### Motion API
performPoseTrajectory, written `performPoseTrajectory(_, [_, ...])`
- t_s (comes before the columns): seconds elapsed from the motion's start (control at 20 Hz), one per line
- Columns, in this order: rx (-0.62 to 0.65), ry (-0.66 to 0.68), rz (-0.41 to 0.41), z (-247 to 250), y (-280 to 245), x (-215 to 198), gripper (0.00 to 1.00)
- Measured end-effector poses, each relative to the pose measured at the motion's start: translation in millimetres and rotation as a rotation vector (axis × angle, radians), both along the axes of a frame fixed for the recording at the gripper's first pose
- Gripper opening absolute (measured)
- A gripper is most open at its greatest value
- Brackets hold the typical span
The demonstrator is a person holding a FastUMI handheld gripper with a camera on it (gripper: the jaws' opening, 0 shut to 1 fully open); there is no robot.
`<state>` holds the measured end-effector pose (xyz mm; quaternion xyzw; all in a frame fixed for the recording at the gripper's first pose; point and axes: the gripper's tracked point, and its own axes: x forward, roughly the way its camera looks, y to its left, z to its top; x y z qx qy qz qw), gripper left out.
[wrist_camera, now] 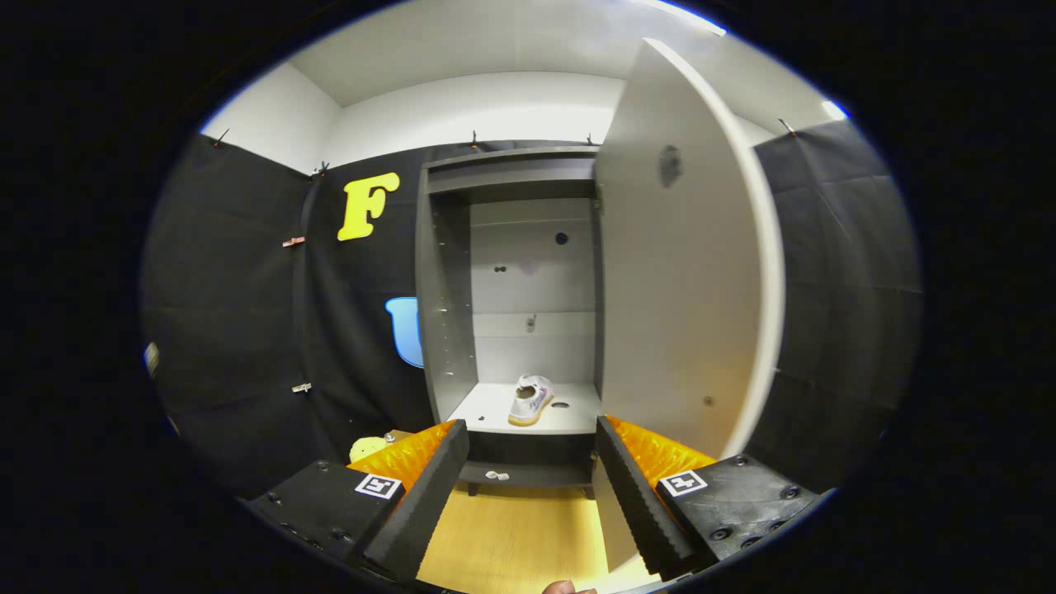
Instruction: Open the shoe cabinet door, grab the shoes and put them into the shoe cabinet, then close the shoe cabinet door.
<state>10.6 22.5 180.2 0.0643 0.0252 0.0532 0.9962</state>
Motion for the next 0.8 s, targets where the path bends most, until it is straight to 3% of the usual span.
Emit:
performPoseTrajectory(0.4, [0.086, 0.027, -0.190, 3, -120, -40, 0.96])
performPoseTrajectory(0.55, [0.056, 0.048, -0.298, -12, -169, -31, 0.97])
performPoseTrajectory(0.8, [0.028, 0.057, -0.357, -25, -208, 4, 0.98])
